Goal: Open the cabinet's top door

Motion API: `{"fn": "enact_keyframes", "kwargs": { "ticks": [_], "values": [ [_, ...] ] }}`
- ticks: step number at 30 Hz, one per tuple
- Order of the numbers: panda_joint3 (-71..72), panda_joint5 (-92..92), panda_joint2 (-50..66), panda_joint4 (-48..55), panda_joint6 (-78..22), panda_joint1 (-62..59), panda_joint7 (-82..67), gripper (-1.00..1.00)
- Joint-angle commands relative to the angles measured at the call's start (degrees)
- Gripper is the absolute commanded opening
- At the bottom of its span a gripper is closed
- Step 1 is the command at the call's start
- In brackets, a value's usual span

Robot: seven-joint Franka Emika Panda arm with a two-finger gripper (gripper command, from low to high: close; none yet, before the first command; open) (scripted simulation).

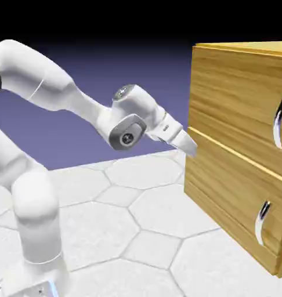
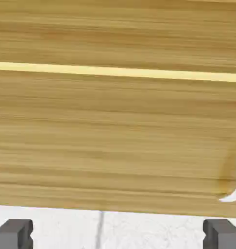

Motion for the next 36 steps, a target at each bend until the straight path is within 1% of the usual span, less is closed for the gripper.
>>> {"fn": "enact_keyframes", "kwargs": {
  "ticks": [1, 36],
  "values": [
    [-1.15, -2.50, -0.40, 0.68, -0.03, 1.05, 1.69, 0.00],
    [-41.35, -89.71, -14.22, 24.27, -1.12, 37.81, 60.63, 0.00]
  ]
}}
